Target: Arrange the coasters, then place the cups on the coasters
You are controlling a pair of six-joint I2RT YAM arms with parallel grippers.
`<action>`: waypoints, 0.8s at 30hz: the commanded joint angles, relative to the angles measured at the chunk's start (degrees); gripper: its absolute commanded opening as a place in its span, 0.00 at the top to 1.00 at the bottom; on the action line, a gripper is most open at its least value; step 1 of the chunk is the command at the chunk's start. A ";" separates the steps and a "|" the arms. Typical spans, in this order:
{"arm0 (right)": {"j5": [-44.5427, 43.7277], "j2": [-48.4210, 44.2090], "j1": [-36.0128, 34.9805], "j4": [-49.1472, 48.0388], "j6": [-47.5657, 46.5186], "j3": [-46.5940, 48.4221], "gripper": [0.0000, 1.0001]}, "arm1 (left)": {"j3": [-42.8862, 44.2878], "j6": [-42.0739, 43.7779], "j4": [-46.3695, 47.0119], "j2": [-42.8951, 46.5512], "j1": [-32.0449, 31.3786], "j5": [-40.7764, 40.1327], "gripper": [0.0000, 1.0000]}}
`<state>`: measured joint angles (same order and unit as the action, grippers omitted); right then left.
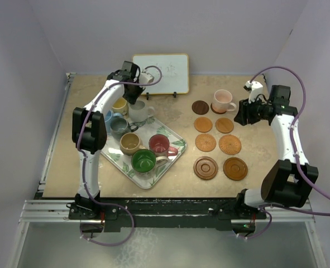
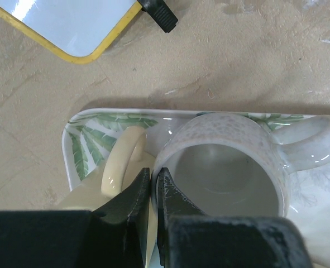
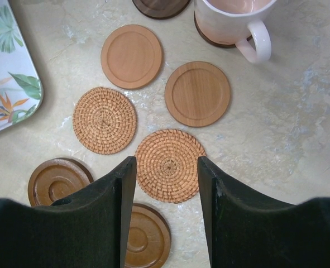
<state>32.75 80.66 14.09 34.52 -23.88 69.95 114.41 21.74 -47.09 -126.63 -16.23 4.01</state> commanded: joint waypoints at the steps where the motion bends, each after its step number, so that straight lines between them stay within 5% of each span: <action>1: 1.61 0.28 -0.46 1.25 0.13 2.86 0.50 | -0.55 -0.47 5.72 3.21 -1.59 1.70 0.97; 24: 1.49 4.96 -9.42 2.40 1.82 10.01 0.53 | -11.37 -1.40 16.45 16.45 -4.07 5.96 0.97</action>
<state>32.71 84.82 6.96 37.04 -23.49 76.71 103.39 21.67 -38.37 -117.19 -19.88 6.39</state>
